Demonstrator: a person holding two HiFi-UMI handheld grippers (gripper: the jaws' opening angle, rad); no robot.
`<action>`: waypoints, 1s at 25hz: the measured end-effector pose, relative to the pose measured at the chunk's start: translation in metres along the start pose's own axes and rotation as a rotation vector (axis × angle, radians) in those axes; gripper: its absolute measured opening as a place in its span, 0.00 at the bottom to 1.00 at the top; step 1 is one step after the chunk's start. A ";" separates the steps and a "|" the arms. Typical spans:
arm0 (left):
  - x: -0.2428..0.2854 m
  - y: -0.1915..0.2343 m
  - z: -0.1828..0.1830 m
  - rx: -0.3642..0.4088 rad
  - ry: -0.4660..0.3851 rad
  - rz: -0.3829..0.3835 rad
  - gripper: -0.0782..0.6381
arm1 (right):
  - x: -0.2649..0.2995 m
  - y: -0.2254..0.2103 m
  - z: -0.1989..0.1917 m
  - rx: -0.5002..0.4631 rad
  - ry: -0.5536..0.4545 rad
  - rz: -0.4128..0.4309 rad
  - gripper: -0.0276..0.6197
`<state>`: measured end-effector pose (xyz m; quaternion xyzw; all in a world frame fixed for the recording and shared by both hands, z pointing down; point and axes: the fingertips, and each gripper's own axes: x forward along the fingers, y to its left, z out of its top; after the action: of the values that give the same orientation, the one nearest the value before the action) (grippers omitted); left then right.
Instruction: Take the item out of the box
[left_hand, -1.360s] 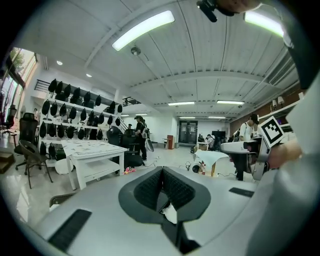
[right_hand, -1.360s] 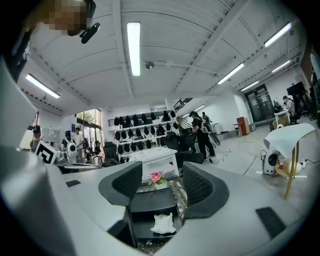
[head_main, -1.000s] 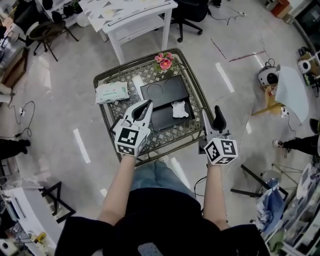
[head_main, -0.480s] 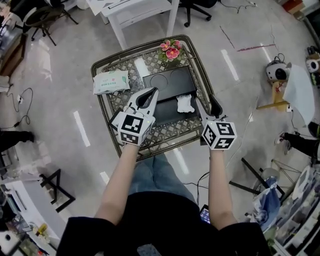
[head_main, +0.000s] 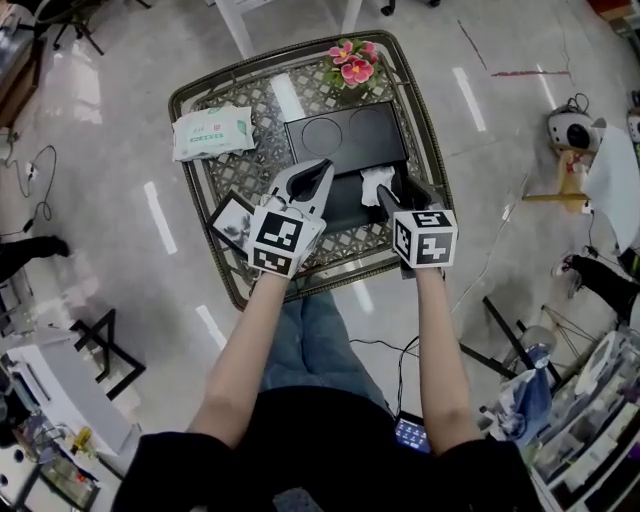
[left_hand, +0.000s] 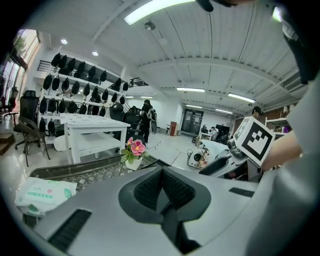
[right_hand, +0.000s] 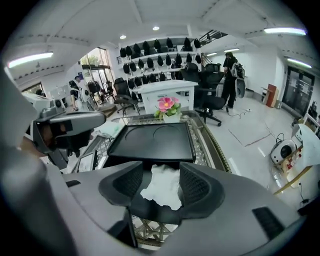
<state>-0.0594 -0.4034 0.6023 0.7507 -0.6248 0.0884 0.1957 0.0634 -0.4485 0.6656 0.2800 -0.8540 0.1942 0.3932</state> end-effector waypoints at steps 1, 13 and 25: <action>0.001 -0.001 -0.004 -0.007 0.005 0.000 0.13 | 0.006 0.001 -0.005 -0.008 0.026 -0.001 0.40; -0.001 0.002 -0.018 -0.030 0.021 0.026 0.13 | 0.058 0.002 -0.044 -0.081 0.299 -0.054 0.32; -0.006 0.001 -0.019 -0.029 0.022 0.032 0.13 | 0.071 0.001 -0.071 -0.148 0.498 -0.096 0.09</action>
<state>-0.0598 -0.3899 0.6177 0.7368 -0.6355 0.0909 0.2121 0.0645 -0.4319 0.7645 0.2344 -0.7284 0.1751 0.6195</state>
